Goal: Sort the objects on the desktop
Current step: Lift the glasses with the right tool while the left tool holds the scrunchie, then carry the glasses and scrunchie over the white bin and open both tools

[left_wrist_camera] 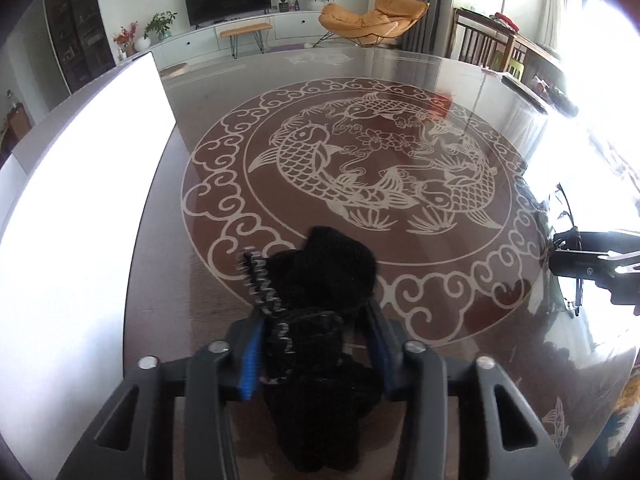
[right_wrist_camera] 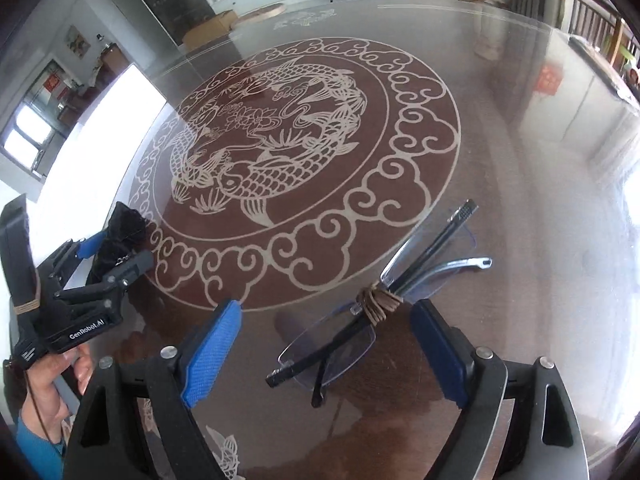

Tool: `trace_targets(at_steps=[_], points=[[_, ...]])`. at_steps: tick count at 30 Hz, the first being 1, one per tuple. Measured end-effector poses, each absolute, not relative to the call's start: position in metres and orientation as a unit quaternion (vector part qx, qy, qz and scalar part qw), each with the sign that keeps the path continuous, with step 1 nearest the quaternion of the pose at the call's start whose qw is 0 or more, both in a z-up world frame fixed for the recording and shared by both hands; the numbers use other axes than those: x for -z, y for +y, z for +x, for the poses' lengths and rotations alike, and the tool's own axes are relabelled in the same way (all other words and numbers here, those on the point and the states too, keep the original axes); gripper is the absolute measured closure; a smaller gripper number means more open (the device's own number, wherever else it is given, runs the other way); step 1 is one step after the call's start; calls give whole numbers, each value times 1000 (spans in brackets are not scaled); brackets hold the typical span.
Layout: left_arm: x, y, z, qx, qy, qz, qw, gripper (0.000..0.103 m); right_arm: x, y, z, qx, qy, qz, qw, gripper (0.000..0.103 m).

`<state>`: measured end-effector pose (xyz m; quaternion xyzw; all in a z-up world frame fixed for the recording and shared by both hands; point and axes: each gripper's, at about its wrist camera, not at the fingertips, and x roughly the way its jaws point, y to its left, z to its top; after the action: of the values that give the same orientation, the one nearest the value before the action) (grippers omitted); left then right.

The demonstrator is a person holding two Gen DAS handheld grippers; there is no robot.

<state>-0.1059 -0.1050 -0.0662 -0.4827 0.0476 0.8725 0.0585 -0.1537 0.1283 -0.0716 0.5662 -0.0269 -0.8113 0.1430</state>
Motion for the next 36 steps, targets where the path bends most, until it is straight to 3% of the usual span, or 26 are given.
trace_targets(at_steps=[1,3,4,14,21,26,31,34,35,36], points=[[65,-104,-103,-874,52,-480,55,71,70,126,-154,819,-7,559,132,56],[61,-103,-92,-881,48,-467,60,72,70,126,-154,825,18,552,121,87],[58,-104,-86,-884,41,-461,62,72,70,129,-153,826,20,551,120,90],[-31,-145,-30,-916,-91,-380,95,72,2,117,-129,843,15,505,183,91],[-87,-259,6,-927,-117,-355,21,72,-81,-12,-104,835,33,443,326,91],[-67,-353,12,-905,-118,-400,-84,72,-102,-142,-72,799,59,409,436,91],[-26,-396,2,-869,-124,-461,-132,71,-64,-249,-68,767,119,428,464,91],[-15,-399,2,-860,-136,-471,-139,65,-25,-283,-72,747,150,461,454,89],[-12,-400,4,-859,-140,-472,-141,53,-13,-290,-73,737,160,476,452,88],[-9,-399,5,-858,-144,-472,-143,35,-3,-295,-73,729,170,490,446,82]])
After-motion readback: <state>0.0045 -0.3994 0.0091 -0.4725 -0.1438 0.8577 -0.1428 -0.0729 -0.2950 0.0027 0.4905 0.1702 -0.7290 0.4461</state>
